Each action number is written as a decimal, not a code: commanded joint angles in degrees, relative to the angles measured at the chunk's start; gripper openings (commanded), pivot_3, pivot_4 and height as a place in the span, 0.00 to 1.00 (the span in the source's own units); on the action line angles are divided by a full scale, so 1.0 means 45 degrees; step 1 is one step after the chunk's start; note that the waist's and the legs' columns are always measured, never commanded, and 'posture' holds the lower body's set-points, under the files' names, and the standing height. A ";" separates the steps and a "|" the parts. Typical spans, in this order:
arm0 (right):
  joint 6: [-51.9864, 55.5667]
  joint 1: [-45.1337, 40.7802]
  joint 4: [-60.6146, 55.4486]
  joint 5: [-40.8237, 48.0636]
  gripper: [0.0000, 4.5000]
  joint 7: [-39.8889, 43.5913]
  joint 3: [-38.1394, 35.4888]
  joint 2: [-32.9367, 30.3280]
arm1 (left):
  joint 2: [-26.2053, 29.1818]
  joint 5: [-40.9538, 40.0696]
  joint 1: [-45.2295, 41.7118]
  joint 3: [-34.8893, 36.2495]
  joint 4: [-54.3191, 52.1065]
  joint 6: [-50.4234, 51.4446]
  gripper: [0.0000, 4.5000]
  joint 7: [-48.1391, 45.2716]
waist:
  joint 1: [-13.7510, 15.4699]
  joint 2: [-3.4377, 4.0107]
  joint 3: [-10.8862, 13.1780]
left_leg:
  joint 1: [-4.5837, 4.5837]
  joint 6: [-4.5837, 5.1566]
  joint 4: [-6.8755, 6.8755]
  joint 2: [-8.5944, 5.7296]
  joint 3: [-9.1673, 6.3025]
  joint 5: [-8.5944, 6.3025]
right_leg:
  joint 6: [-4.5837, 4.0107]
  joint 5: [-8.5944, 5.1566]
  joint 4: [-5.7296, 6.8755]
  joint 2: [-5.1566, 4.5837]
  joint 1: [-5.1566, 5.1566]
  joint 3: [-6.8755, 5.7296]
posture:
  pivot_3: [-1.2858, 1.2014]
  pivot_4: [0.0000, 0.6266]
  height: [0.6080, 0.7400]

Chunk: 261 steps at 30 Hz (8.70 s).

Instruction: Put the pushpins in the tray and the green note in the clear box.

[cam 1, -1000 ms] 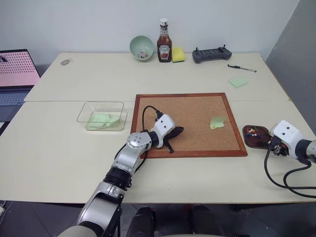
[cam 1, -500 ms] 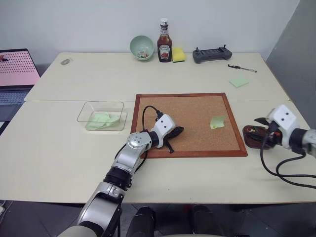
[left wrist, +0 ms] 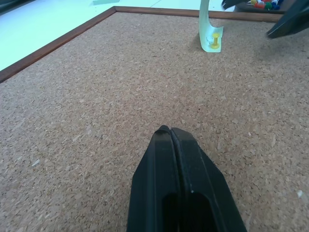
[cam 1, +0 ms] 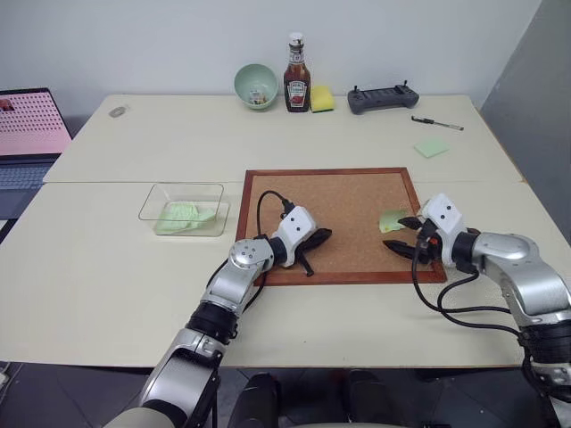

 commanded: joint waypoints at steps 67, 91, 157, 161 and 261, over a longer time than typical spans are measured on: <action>-0.3770 -0.1360 0.0059 -0.1823 0.00 0.1292 0.1012 0.0178 | 0.0604 -0.0649 0.0878 0.0475 -0.2711 -0.0629 0.90 -0.0538 | 0.0001 -0.0049 0.0033 | -0.0104 -0.0003 -0.0004 0.0001 -0.0013 0.0001 | -0.0008 0.0004 -0.0013 -0.0001 -0.0089 -0.0012 | 0.52 0.24 1.00; -0.3558 -0.1631 -0.0160 -0.1815 0.00 0.1211 0.1217 0.0553 | -0.1370 -0.2688 -0.0333 0.1157 -0.2090 0.1967 0.90 -0.0656 | -0.0018 -0.0053 0.0036 | -0.0143 -0.0003 0.0005 -0.0001 -0.0016 0.0001 | -0.0008 0.0004 -0.0005 0.0000 -0.0127 -0.0017 | 0.52 0.24 1.00; 0.1886 -0.1621 -0.1309 0.1924 0.00 -0.0155 -0.1265 0.1825 | -0.0602 0.0092 -0.0459 -0.0306 0.0702 -0.2861 0.02 -0.2092 | -0.0020 -0.0050 0.0034 | -0.0155 -0.0001 0.0013 -0.0004 -0.0015 0.0001 | -0.0011 0.0006 0.0033 0.0000 -0.0148 -0.0012 | 0.52 0.24 1.00; 0.2525 -0.1589 -0.1514 0.2409 0.00 -0.0402 -0.1512 0.1883 | -0.0637 0.0136 -0.0496 -0.0260 0.0787 -0.3007 0.02 -0.1968 | -0.0020 -0.0050 0.0034 | -0.0155 -0.0001 0.0014 -0.0004 -0.0014 0.0001 | -0.0011 0.0006 0.0035 0.0000 -0.0148 -0.0011 | 0.52 0.24 1.00; 0.5311 -0.1393 -0.3261 0.6552 0.00 -0.3626 -0.3291 0.3074 | -0.3731 -0.6647 -0.1361 0.3060 -0.0664 0.6907 0.00 0.0379 | -0.0035 -0.0048 0.0032 | -0.0198 -0.0001 0.0025 -0.0005 -0.0010 0.0002 | -0.0012 0.0006 0.0053 0.0002 -0.0196 -0.0005 | 0.52 0.24 1.00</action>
